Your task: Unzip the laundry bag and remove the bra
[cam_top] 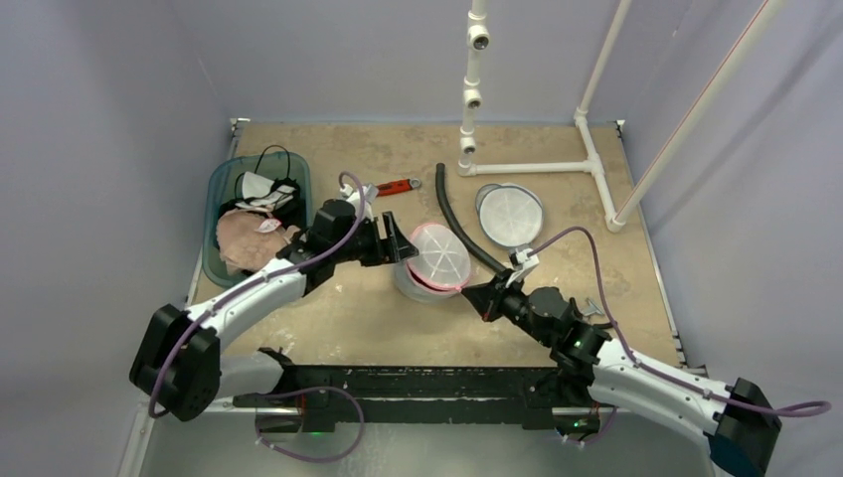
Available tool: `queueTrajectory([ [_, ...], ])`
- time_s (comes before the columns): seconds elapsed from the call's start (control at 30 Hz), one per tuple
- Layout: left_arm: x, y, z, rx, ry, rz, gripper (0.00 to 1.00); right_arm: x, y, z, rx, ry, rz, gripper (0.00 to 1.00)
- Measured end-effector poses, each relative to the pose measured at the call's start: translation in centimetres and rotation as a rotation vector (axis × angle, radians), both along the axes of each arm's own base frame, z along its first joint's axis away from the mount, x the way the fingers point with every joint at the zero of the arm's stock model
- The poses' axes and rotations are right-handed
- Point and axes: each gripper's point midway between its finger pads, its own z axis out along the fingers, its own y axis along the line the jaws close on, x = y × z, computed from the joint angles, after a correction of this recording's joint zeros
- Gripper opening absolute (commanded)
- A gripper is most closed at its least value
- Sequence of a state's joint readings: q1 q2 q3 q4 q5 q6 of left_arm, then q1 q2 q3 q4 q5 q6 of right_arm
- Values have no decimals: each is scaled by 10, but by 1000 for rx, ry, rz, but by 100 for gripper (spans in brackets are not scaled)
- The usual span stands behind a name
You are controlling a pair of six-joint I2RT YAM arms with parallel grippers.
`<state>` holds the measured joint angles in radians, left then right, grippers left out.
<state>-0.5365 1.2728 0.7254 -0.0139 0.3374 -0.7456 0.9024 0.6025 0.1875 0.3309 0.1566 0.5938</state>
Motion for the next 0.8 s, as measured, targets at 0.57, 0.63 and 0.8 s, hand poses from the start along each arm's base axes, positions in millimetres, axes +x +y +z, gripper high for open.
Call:
queueTrajectory([
  [0.57,-109,-45,51,-258,97,40,83,4,10,-5,-11,1,19,0],
  [0.63,-116,-55,34,-232,148,57,83,5,11,-4,-11,1,20,0],
  [0.8,-102,-60,10,-221,199,183,80,6,12,2,-3,-9,23,0],
])
